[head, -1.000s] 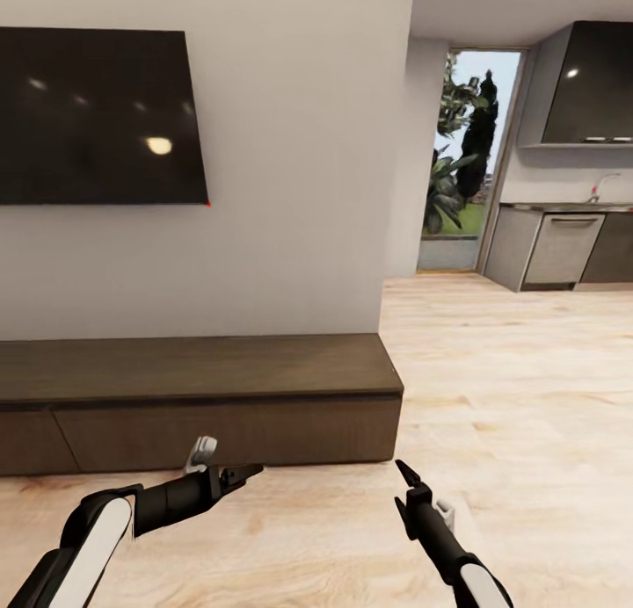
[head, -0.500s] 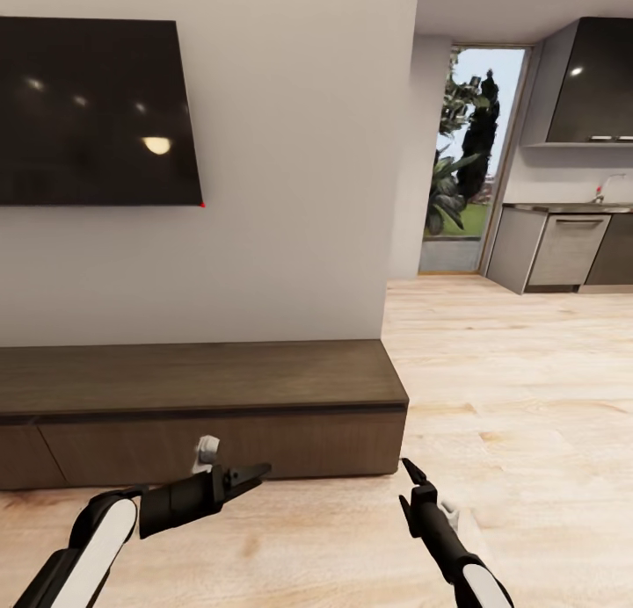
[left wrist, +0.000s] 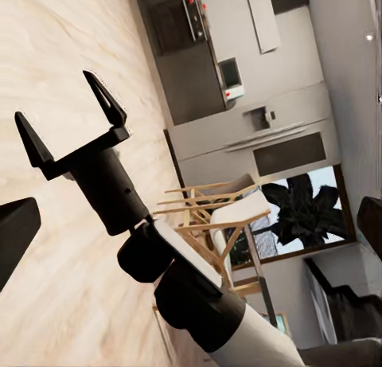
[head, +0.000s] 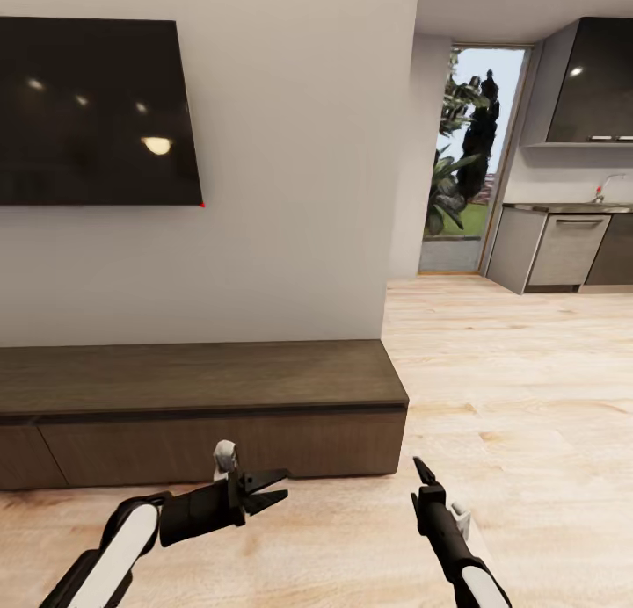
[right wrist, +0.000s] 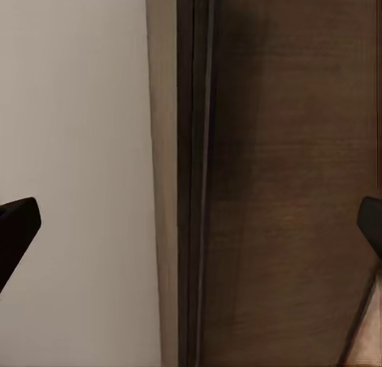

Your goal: Place each of the two pumpkins and all three candles from the living room inside a cabinet in the living room (use any cabinet), then make sure every cabinet is closed, and position the cauldron so it is next to a table in the living room.

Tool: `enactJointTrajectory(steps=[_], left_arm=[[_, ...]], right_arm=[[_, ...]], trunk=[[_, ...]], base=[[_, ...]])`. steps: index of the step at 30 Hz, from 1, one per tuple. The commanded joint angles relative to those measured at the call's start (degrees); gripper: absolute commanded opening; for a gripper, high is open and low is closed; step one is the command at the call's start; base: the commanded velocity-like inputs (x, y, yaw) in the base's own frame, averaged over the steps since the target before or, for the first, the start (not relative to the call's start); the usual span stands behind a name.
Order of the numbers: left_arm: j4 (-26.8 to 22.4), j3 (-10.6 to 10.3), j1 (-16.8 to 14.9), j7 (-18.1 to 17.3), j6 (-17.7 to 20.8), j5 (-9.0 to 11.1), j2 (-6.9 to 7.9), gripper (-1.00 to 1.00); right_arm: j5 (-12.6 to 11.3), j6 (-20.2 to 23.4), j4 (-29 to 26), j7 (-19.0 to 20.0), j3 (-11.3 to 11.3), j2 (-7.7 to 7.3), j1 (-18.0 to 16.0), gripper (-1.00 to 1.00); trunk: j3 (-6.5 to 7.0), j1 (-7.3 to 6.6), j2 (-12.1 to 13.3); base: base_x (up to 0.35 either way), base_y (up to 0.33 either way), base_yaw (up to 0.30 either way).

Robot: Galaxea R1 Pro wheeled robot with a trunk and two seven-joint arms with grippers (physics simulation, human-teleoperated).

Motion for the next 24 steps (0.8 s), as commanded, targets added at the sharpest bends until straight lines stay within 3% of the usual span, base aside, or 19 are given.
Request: enactJointTrajectory(steps=[1,4,6,24], left_arm=[[0.0,0.02,-0.06,-0.2,0.15,0.75,0.05,1.0],[-0.02,-0.01,-0.01,-0.23,0.1,3.34,0.24,1.0],[-0.02,-0.08,0.0,-0.24,0.09,3.88,0.19,1.0],[-0.28,-0.59,0.01,-0.24,0.09,4.34,0.99,1.0]], right_arm=[[-0.62,0.64,0.31,0.43,-0.26,0.05,-0.03,1.0],[-0.64,0.8,0.79,1.62,-0.26,-0.02,-0.03,1.0],[-0.64,0.83,0.87,1.91,-0.3,-0.02,-0.03,1.0],[-0.64,0.85,0.99,2.02,-0.34,0.16,-0.03,1.0]], trunk=[[-0.06,-0.01,-0.02],[-0.06,-0.01,-0.02],[-0.06,-0.01,-0.02],[-0.06,-0.01,-0.02]], base=[[0.0,0.0,0.0],[0.012,0.0,0.0],[0.123,0.0,0.0],[0.124,0.0,0.0]])
